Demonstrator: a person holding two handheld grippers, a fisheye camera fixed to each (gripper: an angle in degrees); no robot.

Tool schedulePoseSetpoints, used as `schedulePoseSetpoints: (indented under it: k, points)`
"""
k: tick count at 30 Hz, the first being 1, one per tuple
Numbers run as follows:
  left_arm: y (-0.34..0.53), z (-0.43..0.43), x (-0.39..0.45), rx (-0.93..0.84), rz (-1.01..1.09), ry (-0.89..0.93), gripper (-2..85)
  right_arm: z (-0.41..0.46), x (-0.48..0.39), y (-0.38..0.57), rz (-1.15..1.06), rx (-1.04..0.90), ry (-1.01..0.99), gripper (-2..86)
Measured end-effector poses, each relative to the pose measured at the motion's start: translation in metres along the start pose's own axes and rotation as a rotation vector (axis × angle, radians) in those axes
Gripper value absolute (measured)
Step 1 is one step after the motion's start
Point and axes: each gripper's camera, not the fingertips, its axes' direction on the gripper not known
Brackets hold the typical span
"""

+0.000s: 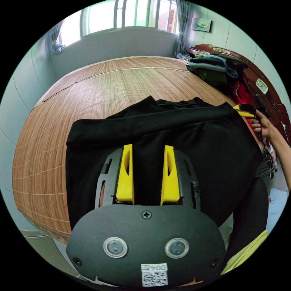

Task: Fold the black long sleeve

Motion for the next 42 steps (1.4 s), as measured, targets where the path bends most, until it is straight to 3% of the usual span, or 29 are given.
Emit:
schedulePoseSetpoints:
  k: [3,5,7,11,17,25,42]
  points:
    - [0.000,0.003,0.000,0.000,0.000,-0.001,13.5,-0.010,-0.011,-0.001,-0.040,0.058,0.046,6.3]
    - [0.000,0.005,0.000,0.002,0.000,0.000,13.5,-0.018,-0.030,0.003,-0.123,0.126,0.215,5.8]
    - [0.000,0.006,0.000,0.002,-0.001,0.001,13.5,-0.001,-0.021,0.000,-0.100,0.043,0.301,6.0]
    - [-0.001,0.010,-0.001,0.001,0.001,-0.002,13.5,-0.017,0.011,0.012,-0.028,0.072,0.050,6.7]
    - [-0.001,0.014,-0.004,0.002,0.000,-0.004,13.5,-0.075,0.010,0.101,-0.171,0.041,-0.005,6.9]
    - [-0.003,0.018,-0.008,0.001,0.000,-0.006,13.4,-0.068,-0.010,0.237,-0.349,-0.044,0.176,9.4]
    - [-0.007,0.025,-0.021,0.002,-0.002,-0.002,13.4,0.010,-0.063,0.259,-0.612,-0.165,0.459,3.8]
